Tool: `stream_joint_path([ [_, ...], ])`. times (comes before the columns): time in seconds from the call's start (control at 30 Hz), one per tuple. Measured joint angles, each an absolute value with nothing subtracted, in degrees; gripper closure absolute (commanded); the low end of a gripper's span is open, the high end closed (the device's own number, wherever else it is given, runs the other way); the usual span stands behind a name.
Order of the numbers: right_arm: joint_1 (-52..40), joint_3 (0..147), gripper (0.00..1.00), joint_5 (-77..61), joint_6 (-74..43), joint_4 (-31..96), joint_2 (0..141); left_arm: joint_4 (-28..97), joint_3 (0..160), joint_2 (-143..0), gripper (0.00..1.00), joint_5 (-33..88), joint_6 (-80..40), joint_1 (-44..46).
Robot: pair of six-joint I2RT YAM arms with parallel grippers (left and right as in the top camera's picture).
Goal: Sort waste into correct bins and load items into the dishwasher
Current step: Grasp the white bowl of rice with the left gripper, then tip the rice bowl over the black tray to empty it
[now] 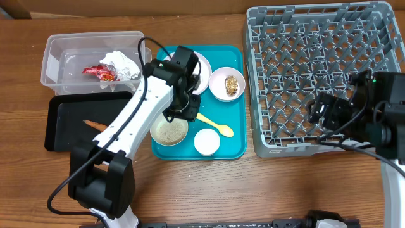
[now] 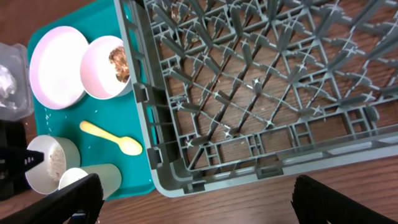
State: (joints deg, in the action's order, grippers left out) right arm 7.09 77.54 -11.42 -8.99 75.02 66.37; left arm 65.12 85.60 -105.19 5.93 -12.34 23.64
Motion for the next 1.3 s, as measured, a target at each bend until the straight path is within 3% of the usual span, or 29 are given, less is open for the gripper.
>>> stream_joint_path([
  [0.23,7.1,77.5,0.00,-11.8,-9.0,75.0,68.1,58.1,77.3,-105.3,0.53,4.4,-20.6,25.1],
  [0.43,7.1,77.5,0.00,-11.8,-9.0,75.0,68.2,51.0,72.7,-105.4,0.58,4.2,-23.1,26.2],
  [0.53,7.1,77.5,0.00,-11.8,-9.0,75.0,68.2,49.1,70.5,-105.4,0.64,4.0,-23.9,26.2],
  [0.8,7.1,77.5,0.00,-11.8,-9.0,75.1,68.2,47.3,69.3,-105.4,0.96,2.7,-25.4,26.2],
  [1.07,7.1,77.5,0.00,-11.8,-9.0,75.5,68.2,48.6,70.0,-105.3,0.96,1.7,-25.6,26.2],
  [1.3,7.1,77.5,0.00,-11.8,-9.0,75.0,68.2,62.5,84.2,-106.0,0.96,2.9,-25.6,26.2],
])
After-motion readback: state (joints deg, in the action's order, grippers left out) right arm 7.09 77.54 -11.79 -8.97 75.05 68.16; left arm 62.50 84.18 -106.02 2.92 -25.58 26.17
